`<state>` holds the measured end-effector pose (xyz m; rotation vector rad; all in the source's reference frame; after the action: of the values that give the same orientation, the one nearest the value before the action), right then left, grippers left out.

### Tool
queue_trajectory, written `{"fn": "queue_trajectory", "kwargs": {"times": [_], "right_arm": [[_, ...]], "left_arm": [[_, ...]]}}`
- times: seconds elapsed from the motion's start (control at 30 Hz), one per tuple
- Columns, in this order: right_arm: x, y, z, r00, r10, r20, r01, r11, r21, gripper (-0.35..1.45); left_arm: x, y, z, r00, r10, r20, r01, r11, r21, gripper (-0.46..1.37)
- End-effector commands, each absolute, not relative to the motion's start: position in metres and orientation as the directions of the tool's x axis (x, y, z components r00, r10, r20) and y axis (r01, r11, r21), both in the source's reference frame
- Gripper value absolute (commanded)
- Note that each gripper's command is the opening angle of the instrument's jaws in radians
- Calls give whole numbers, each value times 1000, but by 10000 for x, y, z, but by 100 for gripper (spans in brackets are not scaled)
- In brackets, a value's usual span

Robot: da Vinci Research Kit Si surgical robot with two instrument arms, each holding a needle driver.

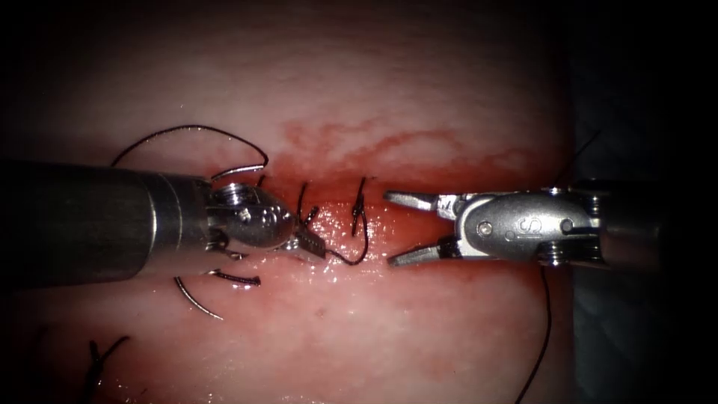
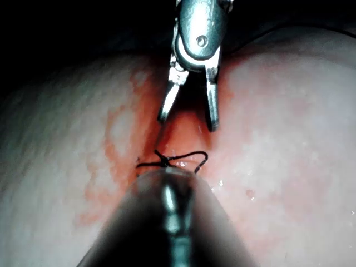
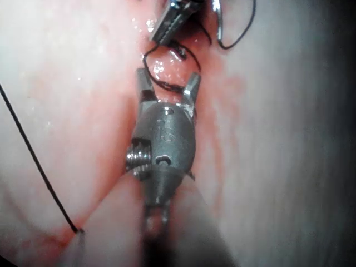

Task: Wound Closure
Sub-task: With the right gripper, cut the suture

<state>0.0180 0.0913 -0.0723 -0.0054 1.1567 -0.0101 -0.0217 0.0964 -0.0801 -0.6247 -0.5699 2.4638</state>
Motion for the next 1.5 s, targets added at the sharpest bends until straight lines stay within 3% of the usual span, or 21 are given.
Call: {"fn": "queue_trajectory", "kwargs": {"times": [0.03,0.77,1.5], "right_arm": [[181,913,-721,401,-17,-916,7,1000,-15,119],[212,911,-697,265,-69,-962,-52,995,-86,123],[237,903,-690,240,-80,-967,-77,992,-102,121]], "left_arm": [[-216,964,-802,-753,581,-310,-385,-771,-508,-35],[-227,972,-850,-761,567,-314,-379,-782,-494,-35],[-231,962,-862,-764,564,-313,-380,-785,-489,-35]]}}
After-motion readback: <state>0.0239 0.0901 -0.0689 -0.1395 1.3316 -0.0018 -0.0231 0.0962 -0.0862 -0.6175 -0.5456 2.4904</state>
